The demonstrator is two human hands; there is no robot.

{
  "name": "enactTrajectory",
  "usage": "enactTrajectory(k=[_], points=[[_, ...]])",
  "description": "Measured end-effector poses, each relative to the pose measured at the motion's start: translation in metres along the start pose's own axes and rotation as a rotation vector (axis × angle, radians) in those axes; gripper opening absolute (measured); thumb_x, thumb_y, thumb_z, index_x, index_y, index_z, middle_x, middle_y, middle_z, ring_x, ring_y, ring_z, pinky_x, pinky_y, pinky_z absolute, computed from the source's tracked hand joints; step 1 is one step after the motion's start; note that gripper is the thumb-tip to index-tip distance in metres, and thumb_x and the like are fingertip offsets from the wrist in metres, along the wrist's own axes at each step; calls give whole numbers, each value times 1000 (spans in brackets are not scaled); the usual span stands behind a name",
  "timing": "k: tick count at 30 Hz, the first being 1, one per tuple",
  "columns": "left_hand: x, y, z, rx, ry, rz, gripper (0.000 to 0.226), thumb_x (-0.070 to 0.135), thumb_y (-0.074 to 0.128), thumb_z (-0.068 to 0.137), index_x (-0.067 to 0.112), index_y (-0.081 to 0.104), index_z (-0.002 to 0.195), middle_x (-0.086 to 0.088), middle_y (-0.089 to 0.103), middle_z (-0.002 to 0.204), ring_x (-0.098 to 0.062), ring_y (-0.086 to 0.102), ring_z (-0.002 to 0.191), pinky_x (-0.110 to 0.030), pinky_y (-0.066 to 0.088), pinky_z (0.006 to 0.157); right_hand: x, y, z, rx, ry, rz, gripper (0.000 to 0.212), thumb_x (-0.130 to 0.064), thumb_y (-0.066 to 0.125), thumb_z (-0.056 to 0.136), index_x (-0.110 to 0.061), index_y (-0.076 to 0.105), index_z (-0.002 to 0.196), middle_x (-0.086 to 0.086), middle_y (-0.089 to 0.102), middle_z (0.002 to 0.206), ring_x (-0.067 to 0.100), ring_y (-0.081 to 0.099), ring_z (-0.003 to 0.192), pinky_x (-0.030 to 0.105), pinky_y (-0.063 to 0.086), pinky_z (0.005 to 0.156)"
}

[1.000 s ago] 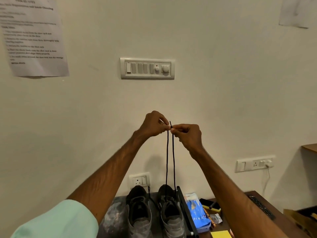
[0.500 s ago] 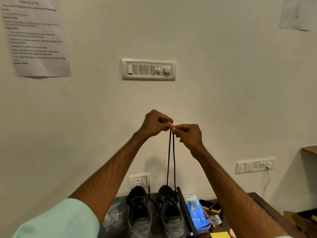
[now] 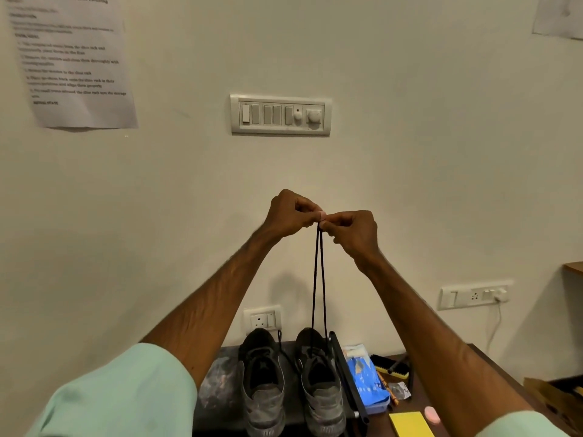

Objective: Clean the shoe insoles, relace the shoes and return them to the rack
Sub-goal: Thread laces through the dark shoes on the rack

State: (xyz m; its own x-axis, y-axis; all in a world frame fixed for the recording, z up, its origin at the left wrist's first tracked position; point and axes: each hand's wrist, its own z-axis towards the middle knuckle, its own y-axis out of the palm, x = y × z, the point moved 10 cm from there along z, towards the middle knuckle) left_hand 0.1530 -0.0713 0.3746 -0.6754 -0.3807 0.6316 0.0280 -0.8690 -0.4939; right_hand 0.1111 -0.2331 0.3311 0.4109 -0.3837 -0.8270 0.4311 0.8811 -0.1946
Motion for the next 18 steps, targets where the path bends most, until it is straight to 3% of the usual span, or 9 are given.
enactTrajectory(k=[4,12,18], points=[[0,0,-1,12,-22,-29,17,19,83,84,8,81,97,-3,78,85,-6,72,69,-15,55,66,0,-2,-2,13,5,42,8,-16,86,81,-14,83,89,1,77,75,13,70,68,27,59,65],[4,1,-1,24,-10,-21,13,17,82,85,10,82,95,-2,78,82,-11,74,72,-22,61,72,0,-3,-2,19,0,57,11,-16,86,82,-13,82,93,1,78,78,10,73,71,24,60,64],[-4,2,-3,50,-57,-49,11,19,82,84,11,82,92,-1,77,78,-16,74,73,-29,63,76,8,1,-6,10,13,93,15,-11,86,80,-10,79,93,5,78,78,18,76,75,25,60,62]])
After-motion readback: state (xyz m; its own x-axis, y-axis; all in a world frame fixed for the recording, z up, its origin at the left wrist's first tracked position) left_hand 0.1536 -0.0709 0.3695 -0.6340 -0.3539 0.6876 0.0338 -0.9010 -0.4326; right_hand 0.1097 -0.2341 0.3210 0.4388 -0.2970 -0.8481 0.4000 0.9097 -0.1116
